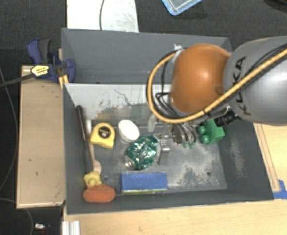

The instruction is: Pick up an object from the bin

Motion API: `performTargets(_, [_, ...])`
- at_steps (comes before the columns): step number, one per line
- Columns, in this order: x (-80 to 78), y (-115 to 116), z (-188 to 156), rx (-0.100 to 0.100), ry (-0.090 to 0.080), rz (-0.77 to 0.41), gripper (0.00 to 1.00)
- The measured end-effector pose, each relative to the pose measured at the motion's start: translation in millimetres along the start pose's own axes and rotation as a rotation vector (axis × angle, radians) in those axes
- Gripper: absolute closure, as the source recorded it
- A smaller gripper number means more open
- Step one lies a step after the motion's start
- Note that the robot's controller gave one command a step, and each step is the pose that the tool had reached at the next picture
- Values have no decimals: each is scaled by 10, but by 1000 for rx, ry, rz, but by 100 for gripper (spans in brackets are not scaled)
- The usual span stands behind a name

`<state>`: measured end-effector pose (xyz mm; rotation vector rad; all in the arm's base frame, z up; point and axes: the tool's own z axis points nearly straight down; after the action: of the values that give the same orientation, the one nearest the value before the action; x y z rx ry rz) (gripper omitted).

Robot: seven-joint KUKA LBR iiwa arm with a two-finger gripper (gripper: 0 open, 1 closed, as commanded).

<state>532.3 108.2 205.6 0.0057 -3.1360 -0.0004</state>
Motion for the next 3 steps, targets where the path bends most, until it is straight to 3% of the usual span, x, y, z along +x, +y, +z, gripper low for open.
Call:
performTargets(1, [-16,-7,-44,-1,-8,4,0])
performTargets(2, [-32,12,615,-2,-12,44,0])
performTargets(3, [-116,163,973,-3,-19,73,0])
